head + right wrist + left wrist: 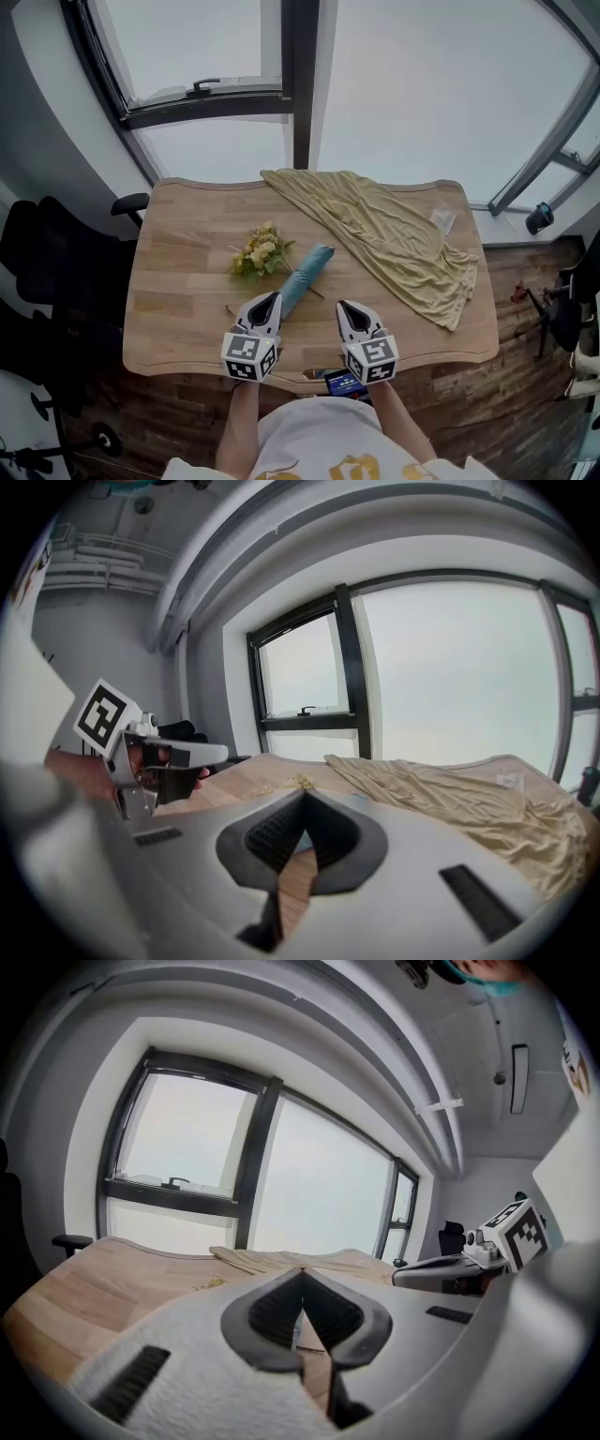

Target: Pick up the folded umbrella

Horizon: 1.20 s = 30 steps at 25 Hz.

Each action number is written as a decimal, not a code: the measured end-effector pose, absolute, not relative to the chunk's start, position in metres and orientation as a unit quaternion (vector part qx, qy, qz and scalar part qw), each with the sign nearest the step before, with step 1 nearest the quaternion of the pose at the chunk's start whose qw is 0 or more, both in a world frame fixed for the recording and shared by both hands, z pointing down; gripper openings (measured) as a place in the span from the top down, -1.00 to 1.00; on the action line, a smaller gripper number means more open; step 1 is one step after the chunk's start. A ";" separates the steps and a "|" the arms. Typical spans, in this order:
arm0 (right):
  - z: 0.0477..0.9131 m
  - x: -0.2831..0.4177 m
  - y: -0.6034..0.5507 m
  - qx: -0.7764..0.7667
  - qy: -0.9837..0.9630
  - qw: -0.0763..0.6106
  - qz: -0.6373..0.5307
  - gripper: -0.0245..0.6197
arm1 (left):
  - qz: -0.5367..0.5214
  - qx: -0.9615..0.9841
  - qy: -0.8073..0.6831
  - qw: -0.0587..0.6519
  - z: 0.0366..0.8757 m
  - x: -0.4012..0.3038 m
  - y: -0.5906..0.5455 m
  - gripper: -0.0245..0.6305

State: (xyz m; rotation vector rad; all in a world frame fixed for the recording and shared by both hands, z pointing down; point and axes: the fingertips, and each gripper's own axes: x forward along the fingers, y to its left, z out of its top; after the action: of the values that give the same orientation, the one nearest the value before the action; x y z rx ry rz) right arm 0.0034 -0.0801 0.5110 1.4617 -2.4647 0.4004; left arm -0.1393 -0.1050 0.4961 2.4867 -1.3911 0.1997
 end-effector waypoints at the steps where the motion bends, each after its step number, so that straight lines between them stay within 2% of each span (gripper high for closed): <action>1: 0.511 0.003 -0.080 0.501 -0.845 0.123 0.138 0.89 | 0.070 0.860 -0.484 0.145 0.497 -0.140 -0.105 0.86; 7: 0.521 0.004 -0.084 0.494 -0.848 0.129 0.139 0.89 | 0.049 0.853 -0.493 0.164 0.500 -0.143 -0.110 0.86; 30: 0.555 0.011 -0.108 0.479 -0.849 0.146 0.170 0.89 | 0.095 0.842 -0.493 0.198 0.543 -0.132 -0.131 0.86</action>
State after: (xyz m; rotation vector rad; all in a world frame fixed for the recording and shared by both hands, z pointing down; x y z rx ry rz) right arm 0.0110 -0.1084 0.5547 1.3784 -2.4449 0.4901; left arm -0.1324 -0.1306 0.5428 2.3549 -1.3790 0.2667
